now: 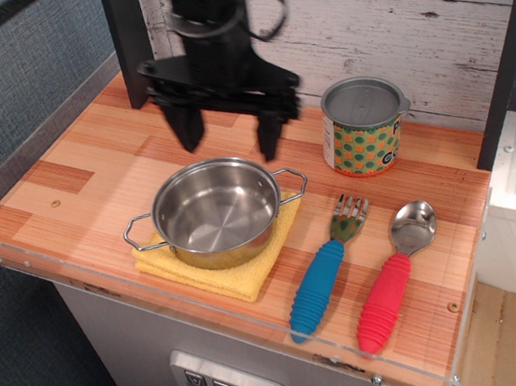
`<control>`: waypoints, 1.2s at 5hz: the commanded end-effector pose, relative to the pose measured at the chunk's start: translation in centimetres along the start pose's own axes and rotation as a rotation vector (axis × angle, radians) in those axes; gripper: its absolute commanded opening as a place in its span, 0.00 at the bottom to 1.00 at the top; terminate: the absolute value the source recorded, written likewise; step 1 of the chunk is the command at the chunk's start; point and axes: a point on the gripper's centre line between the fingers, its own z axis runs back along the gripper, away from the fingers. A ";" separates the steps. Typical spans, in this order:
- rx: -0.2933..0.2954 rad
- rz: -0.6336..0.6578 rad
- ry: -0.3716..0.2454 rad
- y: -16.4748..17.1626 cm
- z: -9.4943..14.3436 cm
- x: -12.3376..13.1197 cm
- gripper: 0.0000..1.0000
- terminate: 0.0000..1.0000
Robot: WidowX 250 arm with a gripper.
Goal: Move the blue fork to the other side of the silver pan.
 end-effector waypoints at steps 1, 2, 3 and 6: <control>-0.034 -0.104 -0.021 -3.7 0.3 -2.4 1.00 0.00; -0.032 -0.154 -0.019 -4.6 -0.7 -3.1 1.00 0.00; -0.027 -0.160 0.013 -5.2 -2.0 -3.7 1.00 0.00; -0.035 -0.174 0.057 -6.2 -4.4 -5.1 1.00 0.00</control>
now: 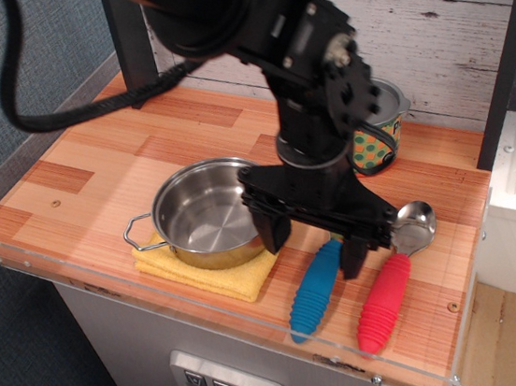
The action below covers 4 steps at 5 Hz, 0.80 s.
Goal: Move the blue fork to the other side of the silver pan.
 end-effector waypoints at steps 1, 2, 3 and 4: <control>0.002 -0.001 -0.001 -0.1 -0.5 -0.4 1.00 0.00; 0.006 0.023 0.003 0.1 -1.1 -0.5 1.00 0.00; 0.012 0.016 0.010 0.0 -1.7 -0.5 1.00 0.00; 0.007 -0.001 0.032 -0.2 -2.6 -0.4 1.00 0.00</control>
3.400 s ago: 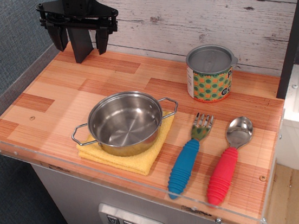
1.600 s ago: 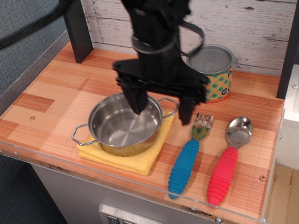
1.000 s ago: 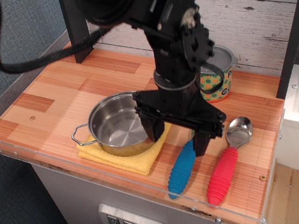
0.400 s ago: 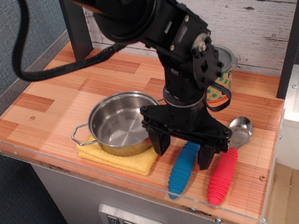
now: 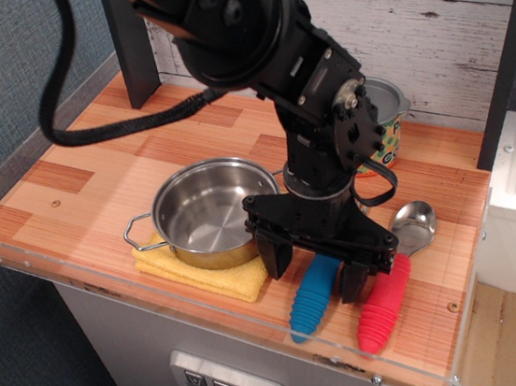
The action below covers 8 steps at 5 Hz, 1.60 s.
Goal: Move the blue fork to the other side of the silver pan.
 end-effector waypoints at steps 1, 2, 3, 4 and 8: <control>-0.016 -0.021 -0.009 -0.1 0.1 0.2 0.00 0.00; -0.010 -0.026 -0.014 0.0 0.3 0.2 0.00 0.00; -0.021 -0.022 -0.036 0.3 1.3 0.3 0.00 0.00; -0.026 -0.013 -0.068 0.6 2.7 0.6 0.00 0.00; 0.029 0.077 -0.098 7.2 6.9 0.7 0.00 0.00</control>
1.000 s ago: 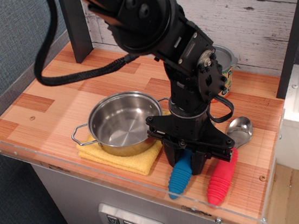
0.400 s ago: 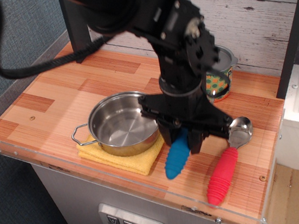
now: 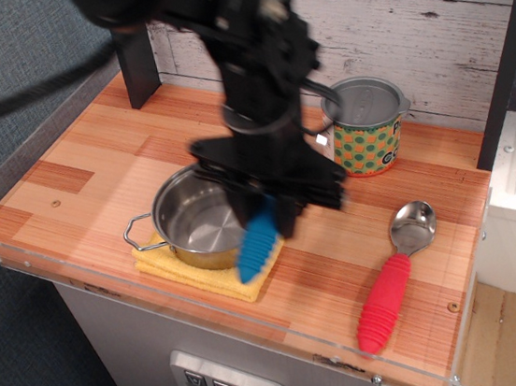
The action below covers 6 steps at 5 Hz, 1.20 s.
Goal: Move the blue fork to the other side of the silver pan.
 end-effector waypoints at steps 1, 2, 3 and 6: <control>0.066 0.105 -0.025 6.6 2.1 0.5 0.00 0.00; 0.112 0.139 0.007 10.1 1.5 1.2 0.00 0.00; 0.139 0.124 0.039 12.6 0.7 1.7 0.00 0.00; 0.149 -0.059 0.052 16.3 -2.6 2.0 0.00 0.00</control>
